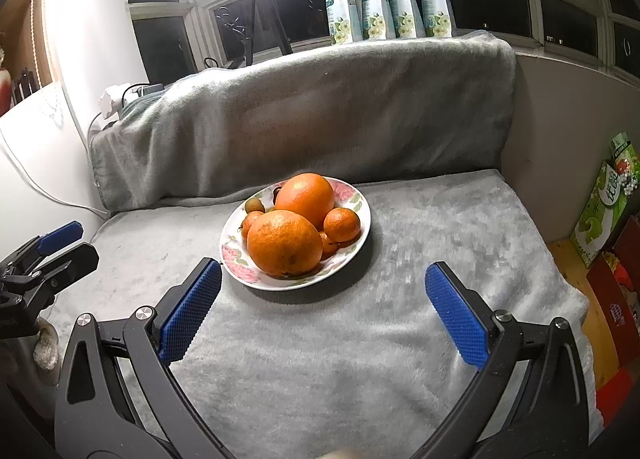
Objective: Organize fruits
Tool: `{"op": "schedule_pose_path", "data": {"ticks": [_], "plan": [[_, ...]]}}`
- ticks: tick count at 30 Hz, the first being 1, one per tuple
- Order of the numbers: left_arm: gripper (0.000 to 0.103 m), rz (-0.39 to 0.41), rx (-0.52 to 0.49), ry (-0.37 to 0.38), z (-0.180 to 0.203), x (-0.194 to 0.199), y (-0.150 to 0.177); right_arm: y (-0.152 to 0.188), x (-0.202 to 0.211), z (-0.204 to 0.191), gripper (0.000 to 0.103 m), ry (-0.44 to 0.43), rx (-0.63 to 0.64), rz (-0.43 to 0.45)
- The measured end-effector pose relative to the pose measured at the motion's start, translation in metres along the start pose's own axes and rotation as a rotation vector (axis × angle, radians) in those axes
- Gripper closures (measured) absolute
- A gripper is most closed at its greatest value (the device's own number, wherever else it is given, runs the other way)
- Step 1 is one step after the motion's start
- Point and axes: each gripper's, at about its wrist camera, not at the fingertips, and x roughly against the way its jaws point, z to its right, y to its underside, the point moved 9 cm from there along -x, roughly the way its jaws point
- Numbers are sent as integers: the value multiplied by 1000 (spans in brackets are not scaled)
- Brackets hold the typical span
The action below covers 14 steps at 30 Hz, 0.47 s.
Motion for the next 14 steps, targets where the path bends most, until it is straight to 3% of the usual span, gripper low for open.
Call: {"op": "schedule_pose_path", "data": {"ticks": [14], "plan": [[1,11,1,22,-1,-3,2,13,-2,-7,0,-2,-19,-26]]}}
